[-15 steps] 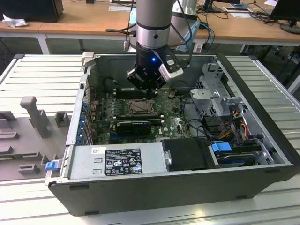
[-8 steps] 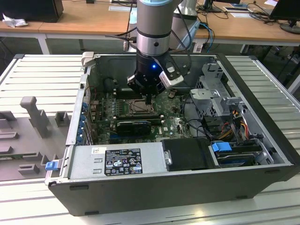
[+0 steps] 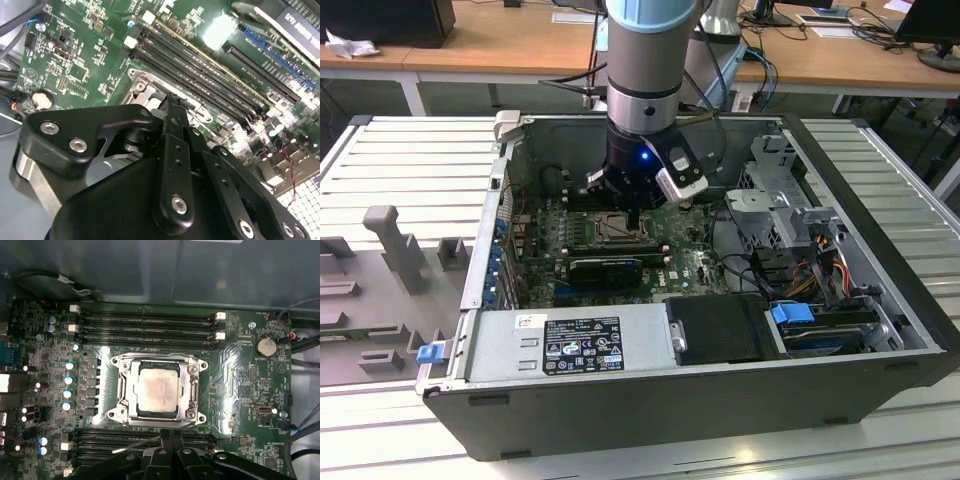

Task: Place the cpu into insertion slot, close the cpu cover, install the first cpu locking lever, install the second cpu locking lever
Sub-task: 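Install the second cpu locking lever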

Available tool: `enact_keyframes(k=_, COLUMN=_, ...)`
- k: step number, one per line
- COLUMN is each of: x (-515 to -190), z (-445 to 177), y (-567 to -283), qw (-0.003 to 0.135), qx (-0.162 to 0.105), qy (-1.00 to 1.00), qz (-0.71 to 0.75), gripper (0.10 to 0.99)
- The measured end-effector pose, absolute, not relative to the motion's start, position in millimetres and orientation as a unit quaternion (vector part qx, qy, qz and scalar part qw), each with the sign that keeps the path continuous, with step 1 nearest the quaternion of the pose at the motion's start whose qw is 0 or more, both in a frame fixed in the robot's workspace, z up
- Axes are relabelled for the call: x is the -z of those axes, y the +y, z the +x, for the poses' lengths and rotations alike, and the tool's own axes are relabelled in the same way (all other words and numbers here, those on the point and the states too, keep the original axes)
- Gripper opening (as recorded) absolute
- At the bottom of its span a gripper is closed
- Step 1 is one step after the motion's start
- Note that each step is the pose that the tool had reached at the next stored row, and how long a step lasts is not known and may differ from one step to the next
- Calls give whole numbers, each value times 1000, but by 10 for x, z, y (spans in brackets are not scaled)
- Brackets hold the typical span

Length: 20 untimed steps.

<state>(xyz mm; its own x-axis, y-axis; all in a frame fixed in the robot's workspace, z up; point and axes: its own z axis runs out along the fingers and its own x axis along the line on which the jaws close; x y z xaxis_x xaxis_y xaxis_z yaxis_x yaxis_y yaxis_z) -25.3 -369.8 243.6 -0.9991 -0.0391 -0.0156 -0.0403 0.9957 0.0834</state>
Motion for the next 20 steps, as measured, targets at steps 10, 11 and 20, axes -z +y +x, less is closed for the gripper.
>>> enact_keyframes(k=10, x=-2354, z=-448, y=-3755, qw=7, qx=-57, qy=998, qz=-23, gripper=106)
enact_keyframes(k=11, x=-2339, z=-451, y=-3755, qw=7, qx=-57, qy=998, qz=-24, gripper=106)
enact_keyframes(k=20, x=-2217, z=-573, y=-3850, qw=7, qx=-79, qy=996, qz=-27, gripper=106)
